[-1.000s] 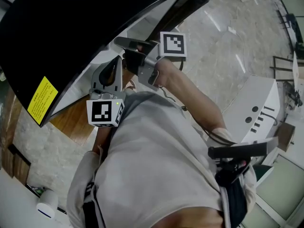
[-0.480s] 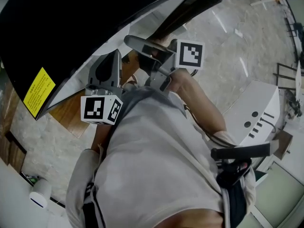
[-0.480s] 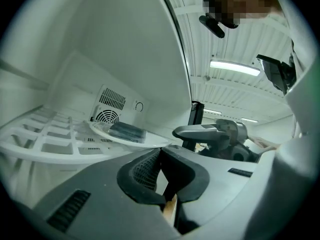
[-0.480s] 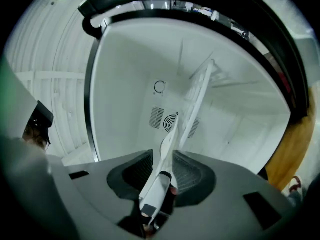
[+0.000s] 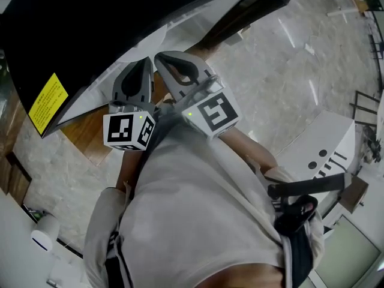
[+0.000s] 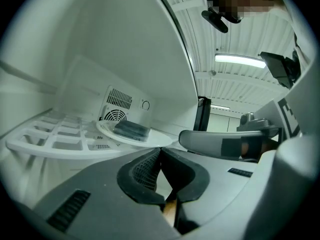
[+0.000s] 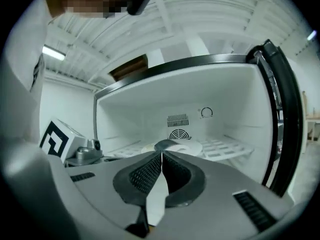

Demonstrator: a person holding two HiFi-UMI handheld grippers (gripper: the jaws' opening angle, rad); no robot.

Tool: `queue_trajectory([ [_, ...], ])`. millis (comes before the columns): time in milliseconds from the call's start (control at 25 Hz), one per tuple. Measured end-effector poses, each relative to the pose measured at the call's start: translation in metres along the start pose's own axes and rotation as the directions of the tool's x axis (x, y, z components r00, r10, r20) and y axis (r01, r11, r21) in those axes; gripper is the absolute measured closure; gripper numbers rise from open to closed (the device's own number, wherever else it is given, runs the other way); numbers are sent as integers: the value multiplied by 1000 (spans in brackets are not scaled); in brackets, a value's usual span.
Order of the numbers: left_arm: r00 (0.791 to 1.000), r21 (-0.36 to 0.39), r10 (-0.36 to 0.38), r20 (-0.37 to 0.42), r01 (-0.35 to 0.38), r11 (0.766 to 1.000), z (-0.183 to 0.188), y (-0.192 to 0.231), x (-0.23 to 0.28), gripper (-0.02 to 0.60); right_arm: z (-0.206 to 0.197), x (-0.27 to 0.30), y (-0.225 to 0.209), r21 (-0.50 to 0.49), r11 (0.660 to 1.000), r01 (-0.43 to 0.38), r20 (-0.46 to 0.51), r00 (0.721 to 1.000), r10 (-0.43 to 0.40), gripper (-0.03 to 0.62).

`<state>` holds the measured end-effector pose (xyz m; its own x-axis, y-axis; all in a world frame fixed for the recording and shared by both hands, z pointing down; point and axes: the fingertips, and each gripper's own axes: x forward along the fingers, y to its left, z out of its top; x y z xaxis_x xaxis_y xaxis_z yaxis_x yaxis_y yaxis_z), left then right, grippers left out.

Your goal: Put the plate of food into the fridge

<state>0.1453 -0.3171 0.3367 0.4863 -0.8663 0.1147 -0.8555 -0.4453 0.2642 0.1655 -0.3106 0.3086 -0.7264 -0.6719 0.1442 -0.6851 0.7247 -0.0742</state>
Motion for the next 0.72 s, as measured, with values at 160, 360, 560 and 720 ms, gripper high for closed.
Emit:
queue_trajectory([
  [160,1000,33,21,-4,-21,999,-1,0,-3,563,-8,8,8,-59,998,10,-40,999,-12,571],
  [360,999,61,49,12,-50,997,2,3,-17,563,-12,16,13,-121,992,15,-51,998,-21,571],
  [560,996,137,77,47,-83,987,18,2,-26,563,-10,24,10,-113,992,48,-44,998,-53,571],
  [720,997,133,56,48,-61,989,16,4,-19,563,-8,30,5,-98,993,64,-41,997,-68,570],
])
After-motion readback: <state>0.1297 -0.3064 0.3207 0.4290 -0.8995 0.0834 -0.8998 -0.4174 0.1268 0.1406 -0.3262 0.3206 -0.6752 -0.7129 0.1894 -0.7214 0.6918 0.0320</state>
